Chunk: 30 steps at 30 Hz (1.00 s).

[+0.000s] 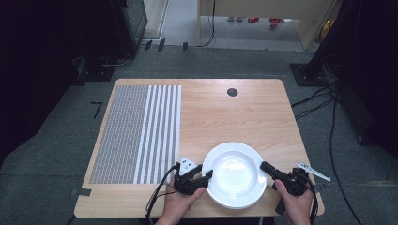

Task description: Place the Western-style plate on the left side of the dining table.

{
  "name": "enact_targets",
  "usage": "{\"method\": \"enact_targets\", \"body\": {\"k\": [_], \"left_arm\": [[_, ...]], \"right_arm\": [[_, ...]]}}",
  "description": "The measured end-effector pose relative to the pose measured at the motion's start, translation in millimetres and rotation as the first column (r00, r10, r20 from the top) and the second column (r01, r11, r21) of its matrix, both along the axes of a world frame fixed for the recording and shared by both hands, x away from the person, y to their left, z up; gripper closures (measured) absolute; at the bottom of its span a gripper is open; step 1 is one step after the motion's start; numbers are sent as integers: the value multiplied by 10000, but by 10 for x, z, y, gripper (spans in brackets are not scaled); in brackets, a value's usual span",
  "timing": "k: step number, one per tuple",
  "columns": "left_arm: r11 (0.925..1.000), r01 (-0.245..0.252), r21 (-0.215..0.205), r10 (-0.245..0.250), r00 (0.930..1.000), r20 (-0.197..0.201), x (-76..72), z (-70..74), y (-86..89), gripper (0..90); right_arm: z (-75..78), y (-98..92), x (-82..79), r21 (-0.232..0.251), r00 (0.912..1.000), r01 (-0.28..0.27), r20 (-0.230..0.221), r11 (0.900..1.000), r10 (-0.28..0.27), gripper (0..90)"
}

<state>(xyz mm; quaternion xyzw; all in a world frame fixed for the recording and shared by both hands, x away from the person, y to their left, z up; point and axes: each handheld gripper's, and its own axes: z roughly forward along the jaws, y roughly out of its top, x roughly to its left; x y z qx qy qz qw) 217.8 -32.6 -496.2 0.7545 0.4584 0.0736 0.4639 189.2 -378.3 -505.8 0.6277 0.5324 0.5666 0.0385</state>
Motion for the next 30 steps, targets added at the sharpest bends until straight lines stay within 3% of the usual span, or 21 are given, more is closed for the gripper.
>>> {"method": "enact_targets", "body": {"k": [11,17,26,30], "left_arm": [[10000,-1,-24,1,10000,-6,5,-4,1,521],[10000,-14,-67,14,10000,-46,11,-11,0,519],[9999,-26,-127,24,10000,-95,16,-12,5,519],[9999,-124,-81,126,9996,256,-5,2,4,544]], "right_arm": [[-42,32,15,104,9999,-135,4,9999,135,787],[-77,3,25,381,9989,-376,296,9986,364,791],[-88,9,34,280,9951,-592,808,9979,568,784],[-94,14,42,189,9936,-618,957,9979,598,783]]}}
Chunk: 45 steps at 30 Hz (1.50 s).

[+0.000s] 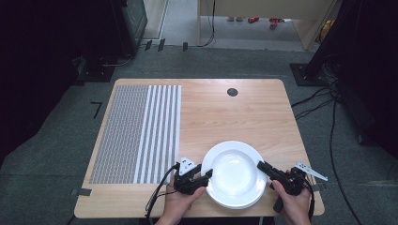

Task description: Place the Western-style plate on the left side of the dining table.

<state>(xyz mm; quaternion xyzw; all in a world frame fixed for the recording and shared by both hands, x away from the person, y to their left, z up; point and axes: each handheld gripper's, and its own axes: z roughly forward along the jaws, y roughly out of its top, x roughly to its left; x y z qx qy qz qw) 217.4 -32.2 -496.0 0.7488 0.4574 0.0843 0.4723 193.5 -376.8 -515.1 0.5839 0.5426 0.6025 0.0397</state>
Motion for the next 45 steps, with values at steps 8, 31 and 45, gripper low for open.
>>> {"method": "enact_targets", "body": {"k": [8,31,45], "left_arm": [[9991,4,-425,-5,10000,-36,15,11,44,602],[9873,-114,-1582,46,9990,-435,48,25,141,671],[9837,123,-1792,-211,9986,-477,49,14,146,669]], "right_arm": [[-23,4,10,-35,10000,1,-92,10000,-2,780],[19,38,-15,187,9996,260,88,9995,-261,794],[19,38,-17,219,9994,342,90,9992,-344,793]]}}
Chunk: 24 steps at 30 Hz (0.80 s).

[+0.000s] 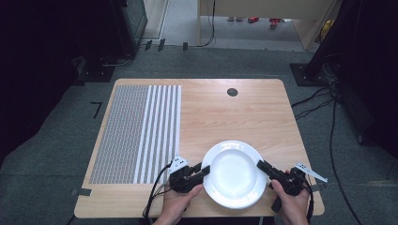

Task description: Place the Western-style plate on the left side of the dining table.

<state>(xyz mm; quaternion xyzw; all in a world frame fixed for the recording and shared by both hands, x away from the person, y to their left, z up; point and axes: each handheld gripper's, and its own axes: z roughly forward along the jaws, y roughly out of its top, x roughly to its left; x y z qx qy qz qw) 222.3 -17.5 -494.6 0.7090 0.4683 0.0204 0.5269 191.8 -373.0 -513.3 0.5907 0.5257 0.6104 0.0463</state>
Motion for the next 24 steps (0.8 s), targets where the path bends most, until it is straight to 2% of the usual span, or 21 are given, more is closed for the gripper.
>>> {"method": "enact_targets", "body": {"k": [9,12,18,24], "left_arm": [[9985,75,-550,-80,9999,-90,10,32,45,709],[9987,0,-507,2,10000,46,7,48,55,712],[9976,-137,-682,150,9997,182,37,114,133,734],[9949,-268,-969,262,9996,-74,84,145,230,752]], "right_arm": [[19,-5,1,176,10000,53,3,9998,-53,794],[33,9,12,215,10000,94,15,9997,-95,795],[111,75,44,196,9997,29,225,9998,-33,795],[154,149,83,250,9997,-113,220,9996,108,795]]}}
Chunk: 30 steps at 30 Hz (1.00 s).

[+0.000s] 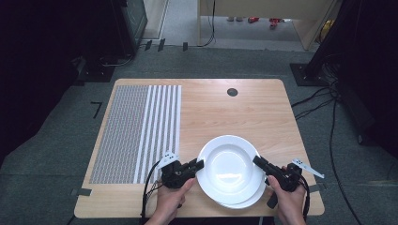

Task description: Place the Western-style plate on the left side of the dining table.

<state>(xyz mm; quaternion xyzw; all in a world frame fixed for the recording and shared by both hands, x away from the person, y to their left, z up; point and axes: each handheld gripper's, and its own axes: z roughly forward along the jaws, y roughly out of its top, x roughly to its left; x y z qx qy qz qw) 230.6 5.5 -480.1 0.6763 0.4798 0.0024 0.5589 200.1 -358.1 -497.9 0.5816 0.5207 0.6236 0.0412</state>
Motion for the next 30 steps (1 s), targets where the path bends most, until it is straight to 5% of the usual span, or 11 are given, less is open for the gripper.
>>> {"method": "enact_targets", "body": {"k": [17,30], "left_arm": [[9992,-339,-229,342,9993,128,94,193,378,761],[9918,-1216,-402,1225,9922,220,203,341,893,759]], "right_arm": [[267,321,204,-135,9971,-653,385,9978,658,803],[445,833,484,-21,9891,-1426,375,9898,1426,815]]}}
